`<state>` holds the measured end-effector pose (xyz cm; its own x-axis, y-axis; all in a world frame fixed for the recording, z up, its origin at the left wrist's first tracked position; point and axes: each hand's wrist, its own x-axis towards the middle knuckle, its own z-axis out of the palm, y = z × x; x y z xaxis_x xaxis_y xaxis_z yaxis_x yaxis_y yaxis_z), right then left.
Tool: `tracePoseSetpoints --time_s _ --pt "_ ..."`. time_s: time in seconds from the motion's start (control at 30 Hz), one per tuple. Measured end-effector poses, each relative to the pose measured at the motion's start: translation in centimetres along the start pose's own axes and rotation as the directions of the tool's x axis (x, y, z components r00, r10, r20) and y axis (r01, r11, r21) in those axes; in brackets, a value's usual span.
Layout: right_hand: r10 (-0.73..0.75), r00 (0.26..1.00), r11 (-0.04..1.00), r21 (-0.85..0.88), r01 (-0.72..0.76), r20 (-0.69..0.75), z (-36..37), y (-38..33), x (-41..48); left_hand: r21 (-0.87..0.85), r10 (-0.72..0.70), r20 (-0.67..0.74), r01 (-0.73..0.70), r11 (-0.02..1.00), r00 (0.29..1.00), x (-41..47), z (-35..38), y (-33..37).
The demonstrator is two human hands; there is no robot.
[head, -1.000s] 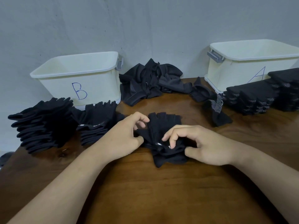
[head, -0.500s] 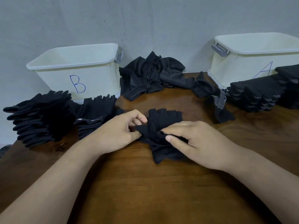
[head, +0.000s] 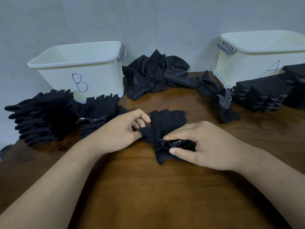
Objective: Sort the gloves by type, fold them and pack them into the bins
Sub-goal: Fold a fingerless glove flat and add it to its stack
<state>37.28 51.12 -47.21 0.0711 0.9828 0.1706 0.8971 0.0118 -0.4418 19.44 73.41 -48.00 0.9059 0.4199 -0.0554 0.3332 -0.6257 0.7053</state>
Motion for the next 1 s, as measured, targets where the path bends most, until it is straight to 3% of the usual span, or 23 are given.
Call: tracePoseSetpoints --time_s 0.07,0.13,0.23,0.33,0.43,0.6,0.83,1.0 --pt "0.020 1.000 0.998 0.057 -0.020 -0.001 -0.1 0.1 0.0 -0.013 0.004 -0.056 -0.005 1.000 0.998 0.1 0.1 0.0" --pt "0.036 0.999 0.995 0.093 -0.037 0.014 -0.2 0.2 0.0 -0.003 0.016 -0.201 -0.017 1.000 0.979 0.1 0.5 0.5" --pt "0.047 0.995 0.993 0.107 -0.057 0.088 -0.7 0.4 -0.2 0.112 0.192 -0.349 -0.162 0.980 0.917 -0.6 1.2 2.1" --pt "0.062 0.988 0.992 0.098 -0.076 0.142 -1.0 0.8 -0.3 0.213 0.373 -0.163 -0.336 0.917 0.914 -1.3 1.8 3.1" --pt "0.062 0.988 0.994 0.084 -0.075 0.143 -1.0 1.2 -0.2 0.196 0.309 0.011 -0.305 0.932 0.951 -1.4 2.3 2.8" --pt "0.035 0.997 0.999 0.031 -0.038 0.068 -0.6 1.2 -0.1 0.036 0.228 0.050 -0.230 0.973 0.972 -1.5 1.6 2.2" --pt "-0.025 0.991 0.993 0.113 0.041 -0.135 -1.1 1.1 -0.2 0.074 0.227 0.021 -0.228 0.971 0.974 -1.3 1.7 2.2" --pt "-0.044 0.997 0.995 0.091 0.050 -0.062 -1.0 1.2 -0.5 0.113 0.240 0.030 -0.242 0.964 0.970 -1.3 1.6 2.0"
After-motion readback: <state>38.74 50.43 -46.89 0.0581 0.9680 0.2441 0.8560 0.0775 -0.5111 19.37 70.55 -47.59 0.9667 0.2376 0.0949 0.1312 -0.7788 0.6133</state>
